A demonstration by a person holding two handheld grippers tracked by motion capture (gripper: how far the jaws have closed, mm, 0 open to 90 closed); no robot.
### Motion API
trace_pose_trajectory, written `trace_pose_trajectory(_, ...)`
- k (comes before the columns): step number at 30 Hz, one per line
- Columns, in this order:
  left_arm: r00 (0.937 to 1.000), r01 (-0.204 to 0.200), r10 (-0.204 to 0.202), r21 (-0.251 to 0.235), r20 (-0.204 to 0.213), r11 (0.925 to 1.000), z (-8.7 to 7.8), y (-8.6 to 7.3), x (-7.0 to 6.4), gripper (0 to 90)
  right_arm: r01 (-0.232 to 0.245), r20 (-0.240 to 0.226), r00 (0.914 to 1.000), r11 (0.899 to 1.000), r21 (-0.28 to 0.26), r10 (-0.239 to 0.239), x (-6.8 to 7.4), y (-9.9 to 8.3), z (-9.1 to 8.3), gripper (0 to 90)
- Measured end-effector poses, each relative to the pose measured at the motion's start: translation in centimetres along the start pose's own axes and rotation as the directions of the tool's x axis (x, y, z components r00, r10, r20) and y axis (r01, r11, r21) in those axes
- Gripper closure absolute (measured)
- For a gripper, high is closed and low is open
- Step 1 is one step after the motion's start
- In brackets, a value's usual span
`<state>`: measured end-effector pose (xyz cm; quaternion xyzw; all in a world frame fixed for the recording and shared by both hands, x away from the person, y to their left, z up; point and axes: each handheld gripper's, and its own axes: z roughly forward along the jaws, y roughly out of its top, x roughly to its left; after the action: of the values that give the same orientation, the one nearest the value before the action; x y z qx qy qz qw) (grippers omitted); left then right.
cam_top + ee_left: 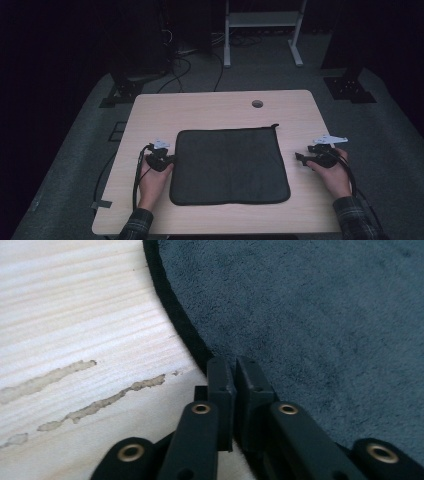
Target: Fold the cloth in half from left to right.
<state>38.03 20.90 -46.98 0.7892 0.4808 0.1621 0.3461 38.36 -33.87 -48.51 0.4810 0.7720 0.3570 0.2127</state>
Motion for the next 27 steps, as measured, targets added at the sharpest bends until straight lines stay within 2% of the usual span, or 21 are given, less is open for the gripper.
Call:
trace_pose_trajectory(4,0.9998,0.019,-0.019,0.006,0.006,0.9998,0.0,0.1,0.1,87.9,-0.001,0.002,1.0000,1.000,0.000,0.001,0.0,0.0,0.0,33.8)
trace_pose_trajectory(8,0.9971,0.065,-0.065,0.001,0.040,0.9979,0.0,0.1,0.7,88.2,-0.001,0.001,1.0000,1.000,0.000,0.001,0.1,0.0,0.0,33.4)
trace_pose_trajectory(9,0.9974,0.061,-0.062,0.004,0.039,0.9981,-0.1,0.2,0.8,88.3,0.000,0.000,1.0000,1.000,0.000,0.000,0.0,0.0,0.0,33.2)
trace_pose_trajectory(13,0.9971,0.071,-0.070,-0.018,0.028,0.9973,-0.8,0.4,1.3,88.3,0.003,-0.003,1.0000,1.000,0.001,-0.003,0.0,0.0,0.0,33.1)
trace_pose_trajectory(19,0.9962,0.087,-0.087,-0.011,-0.010,0.9962,-1.8,0.0,2.7,88.3,0.005,-0.004,1.0000,1.000,0.001,-0.005,0.0,0.2,0.3,32.4)
trace_pose_trajectory(25,0.9878,0.144,-0.146,-0.040,-0.053,0.9887,-3.5,-0.6,4.9,88.3,0.004,-0.005,1.0000,1.000,0.001,-0.004,0.1,0.3,0.3,31.8)
trace_pose_trajectory(27,0.9857,0.159,-0.161,-0.049,-0.050,0.9861,-3.8,-0.7,5.4,88.3,0.005,-0.006,1.0000,1.000,0.002,-0.005,0.1,0.3,0.4,31.1)
